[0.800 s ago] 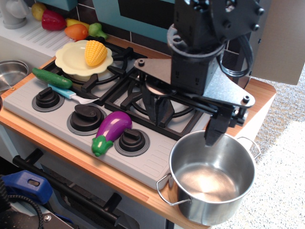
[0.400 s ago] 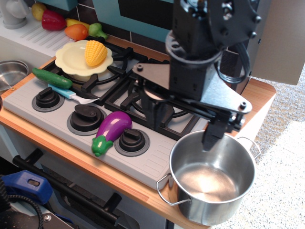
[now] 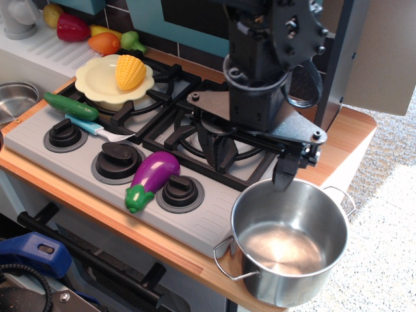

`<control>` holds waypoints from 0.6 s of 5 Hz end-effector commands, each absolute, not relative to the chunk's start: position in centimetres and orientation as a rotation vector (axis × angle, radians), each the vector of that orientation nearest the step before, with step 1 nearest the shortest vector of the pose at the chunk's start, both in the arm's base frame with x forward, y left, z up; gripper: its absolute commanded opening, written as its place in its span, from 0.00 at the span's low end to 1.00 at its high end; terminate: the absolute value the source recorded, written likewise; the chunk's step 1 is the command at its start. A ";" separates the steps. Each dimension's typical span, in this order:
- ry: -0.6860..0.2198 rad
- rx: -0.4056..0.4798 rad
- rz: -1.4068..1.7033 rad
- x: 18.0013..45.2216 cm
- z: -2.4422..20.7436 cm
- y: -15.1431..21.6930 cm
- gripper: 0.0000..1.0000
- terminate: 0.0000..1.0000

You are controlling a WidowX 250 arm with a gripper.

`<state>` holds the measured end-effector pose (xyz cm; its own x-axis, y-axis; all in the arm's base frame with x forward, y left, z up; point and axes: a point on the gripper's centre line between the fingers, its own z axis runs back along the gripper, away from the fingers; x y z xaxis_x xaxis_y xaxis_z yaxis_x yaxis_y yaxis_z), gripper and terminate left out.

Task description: Put pot or pan on stove

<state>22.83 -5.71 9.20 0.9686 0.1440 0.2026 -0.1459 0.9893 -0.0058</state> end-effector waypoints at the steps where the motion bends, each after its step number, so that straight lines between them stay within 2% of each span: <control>1: -0.235 -0.033 0.162 23.3 8.3 -5.5 1.00 0.00; 3: -0.256 -0.073 0.174 22.8 6.2 -5.2 1.00 0.00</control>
